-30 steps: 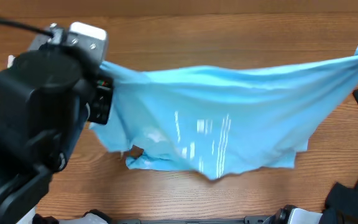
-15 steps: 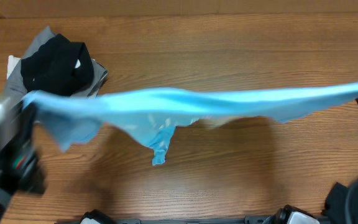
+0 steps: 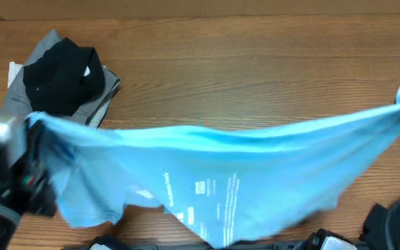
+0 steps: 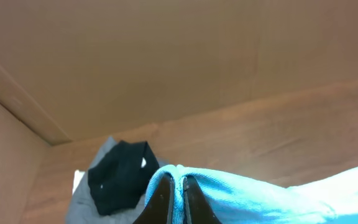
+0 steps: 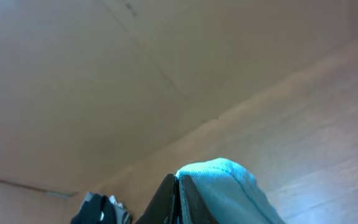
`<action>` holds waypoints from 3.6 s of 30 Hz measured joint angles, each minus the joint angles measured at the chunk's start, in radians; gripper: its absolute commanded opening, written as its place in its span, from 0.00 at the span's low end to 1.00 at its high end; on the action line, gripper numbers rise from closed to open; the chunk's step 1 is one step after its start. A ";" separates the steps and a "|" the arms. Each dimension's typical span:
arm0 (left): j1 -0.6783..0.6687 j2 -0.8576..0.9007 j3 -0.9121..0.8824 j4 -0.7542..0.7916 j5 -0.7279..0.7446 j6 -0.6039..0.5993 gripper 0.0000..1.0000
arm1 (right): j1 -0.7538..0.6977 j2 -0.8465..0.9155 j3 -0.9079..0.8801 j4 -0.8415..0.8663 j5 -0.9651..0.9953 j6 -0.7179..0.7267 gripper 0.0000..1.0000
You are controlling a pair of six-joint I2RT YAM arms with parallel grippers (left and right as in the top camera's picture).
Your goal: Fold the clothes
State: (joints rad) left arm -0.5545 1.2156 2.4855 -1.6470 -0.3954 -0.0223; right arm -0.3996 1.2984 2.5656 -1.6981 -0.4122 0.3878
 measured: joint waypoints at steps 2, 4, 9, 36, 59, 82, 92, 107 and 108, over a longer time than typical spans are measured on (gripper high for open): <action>0.000 0.042 -0.019 0.010 0.000 0.000 0.04 | 0.000 0.028 -0.029 0.000 0.000 -0.006 0.04; 0.000 0.091 -0.037 0.024 0.000 0.000 0.04 | 0.000 0.066 -0.056 0.000 -0.002 -0.016 0.04; 0.003 0.284 -0.063 0.104 -0.005 0.005 0.04 | 0.014 0.224 -0.109 0.045 -0.002 -0.053 0.04; 0.286 0.817 -0.094 0.246 0.097 0.086 1.00 | -0.022 0.754 -0.154 0.024 0.051 -0.127 0.68; 0.285 1.057 -0.138 -0.037 0.558 0.006 0.48 | 0.207 0.741 -1.152 0.738 0.206 -0.046 0.04; 0.207 1.061 -0.692 0.233 0.577 -0.010 0.39 | 0.172 0.732 -0.904 0.691 0.137 -0.063 0.14; 0.211 1.014 -0.866 0.396 0.460 -0.114 0.04 | 0.160 0.595 -0.864 0.330 0.132 -0.111 0.24; 0.381 0.942 -1.013 0.425 0.478 -0.214 0.04 | 0.172 0.598 -1.324 0.639 0.209 -0.060 0.18; 0.388 0.940 -1.015 0.425 0.477 -0.213 0.04 | 0.173 0.598 -1.358 0.689 0.209 -0.056 0.12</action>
State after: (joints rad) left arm -0.1669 2.1551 1.4708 -1.2221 0.0818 -0.2356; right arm -0.2264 1.8961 1.2072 -1.0092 -0.2031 0.3313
